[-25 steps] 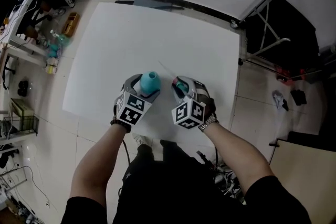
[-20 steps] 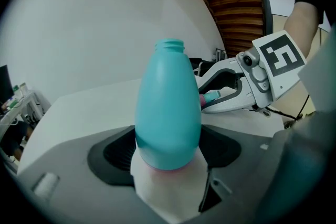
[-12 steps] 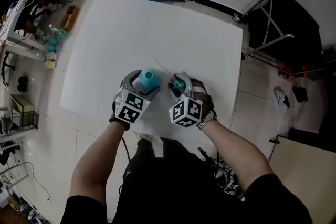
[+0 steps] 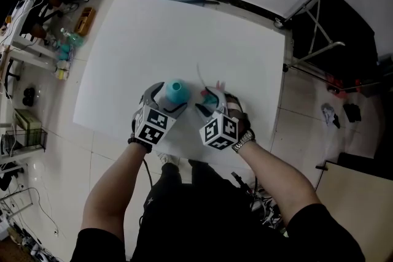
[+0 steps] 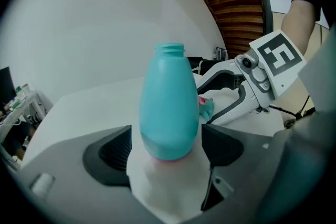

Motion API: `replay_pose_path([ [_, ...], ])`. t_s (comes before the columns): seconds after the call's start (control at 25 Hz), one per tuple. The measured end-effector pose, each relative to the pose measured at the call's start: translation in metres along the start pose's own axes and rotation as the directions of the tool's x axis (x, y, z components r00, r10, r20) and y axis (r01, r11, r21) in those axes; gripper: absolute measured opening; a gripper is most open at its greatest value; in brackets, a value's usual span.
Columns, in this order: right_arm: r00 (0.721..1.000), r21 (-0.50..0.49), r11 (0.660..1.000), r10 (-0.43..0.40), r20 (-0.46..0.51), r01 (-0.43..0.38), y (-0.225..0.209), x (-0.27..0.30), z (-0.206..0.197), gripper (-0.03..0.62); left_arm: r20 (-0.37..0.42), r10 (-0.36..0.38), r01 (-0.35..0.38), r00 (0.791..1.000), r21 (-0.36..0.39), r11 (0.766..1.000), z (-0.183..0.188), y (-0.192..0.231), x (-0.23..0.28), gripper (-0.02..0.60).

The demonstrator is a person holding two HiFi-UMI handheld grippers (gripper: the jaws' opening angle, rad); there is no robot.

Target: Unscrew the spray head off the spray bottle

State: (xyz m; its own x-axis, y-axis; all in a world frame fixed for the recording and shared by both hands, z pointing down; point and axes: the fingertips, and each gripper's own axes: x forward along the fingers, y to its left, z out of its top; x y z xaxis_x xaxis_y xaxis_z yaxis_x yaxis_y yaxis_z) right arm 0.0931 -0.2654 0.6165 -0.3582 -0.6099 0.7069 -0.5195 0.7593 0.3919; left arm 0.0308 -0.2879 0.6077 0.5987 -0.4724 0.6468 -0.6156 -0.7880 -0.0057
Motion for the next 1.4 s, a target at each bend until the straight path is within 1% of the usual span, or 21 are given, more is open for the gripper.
replay_pose_path([
  [0.24, 1.0, -0.004, 1.0, -0.006, 0.012, 0.006, 0.002, -0.009, 0.007, 0.264, 0.01, 0.025, -0.025, 1.0, 0.002, 1.0, -0.001, 0.003, -0.016, 0.44],
  [0.36, 0.999, 0.015, 1.0, -0.015, 0.028, 0.015, 0.003, -0.017, 0.013, 0.264, 0.029, 0.031, -0.031, 0.999, -0.001, 1.0, -0.002, 0.003, -0.026, 0.426],
  [0.44, 0.999, 0.045, 0.999, -0.023, 0.046, 0.021, 0.002, -0.024, 0.021, 0.262, 0.045, 0.03, -0.029, 0.999, -0.012, 1.0, 0.0, 0.001, -0.036, 0.403],
  [0.56, 0.996, 0.101, 0.994, -0.043, 0.075, 0.035, 0.0, -0.038, 0.036, 0.262, 0.072, 0.026, -0.025, 0.997, -0.025, 0.999, 0.007, -0.003, -0.053, 0.328],
  [0.72, 0.992, 0.172, 0.984, -0.073, 0.102, 0.055, -0.001, -0.058, 0.048, 0.251, 0.107, 0.024, -0.021, 0.994, -0.028, 0.999, 0.014, -0.013, -0.069, 0.259],
  [0.8, 0.99, 0.205, 0.977, -0.079, 0.113, 0.055, 0.0, -0.068, 0.054, 0.221, 0.128, 0.026, -0.022, 0.991, -0.031, 0.999, 0.021, -0.018, -0.078, 0.22],
  [0.88, 0.989, 0.234, 0.971, -0.084, 0.121, 0.054, 0.003, -0.077, 0.059, 0.204, 0.151, 0.024, -0.018, 0.988, -0.042, 0.999, 0.028, -0.023, -0.087, 0.157],
  [1.0, 0.987, 0.278, 0.959, -0.096, 0.129, 0.057, 0.005, -0.091, 0.065, 0.156, 0.189, 0.021, -0.009, 0.982, -0.065, 0.998, 0.041, -0.031, -0.101, 0.085],
  [1.12, 0.983, 0.322, 0.943, -0.127, 0.133, 0.078, 0.003, -0.104, 0.07, 0.058, 0.213, 0.027, -0.009, 0.977, -0.088, 0.996, 0.053, -0.036, -0.112, 0.021],
  [1.2, 0.98, 0.349, 0.933, -0.148, 0.134, 0.094, 0.0, -0.11, 0.072, 0.003, 0.217, 0.032, -0.01, 0.976, -0.101, 0.995, 0.06, -0.038, -0.115, 0.017],
  [1.28, 0.979, 0.377, 0.921, -0.154, 0.134, 0.093, 0.0, -0.114, 0.075, -0.006, 0.217, 0.036, -0.012, 0.975, -0.109, 0.994, 0.064, -0.039, -0.118, 0.017],
  [1.4, 0.981, 0.44, 0.895, -0.137, 0.134, 0.065, 0.003, -0.116, 0.081, -0.006, 0.214, 0.035, -0.012, 0.976, -0.108, 0.994, 0.069, -0.041, -0.123, 0.017],
])
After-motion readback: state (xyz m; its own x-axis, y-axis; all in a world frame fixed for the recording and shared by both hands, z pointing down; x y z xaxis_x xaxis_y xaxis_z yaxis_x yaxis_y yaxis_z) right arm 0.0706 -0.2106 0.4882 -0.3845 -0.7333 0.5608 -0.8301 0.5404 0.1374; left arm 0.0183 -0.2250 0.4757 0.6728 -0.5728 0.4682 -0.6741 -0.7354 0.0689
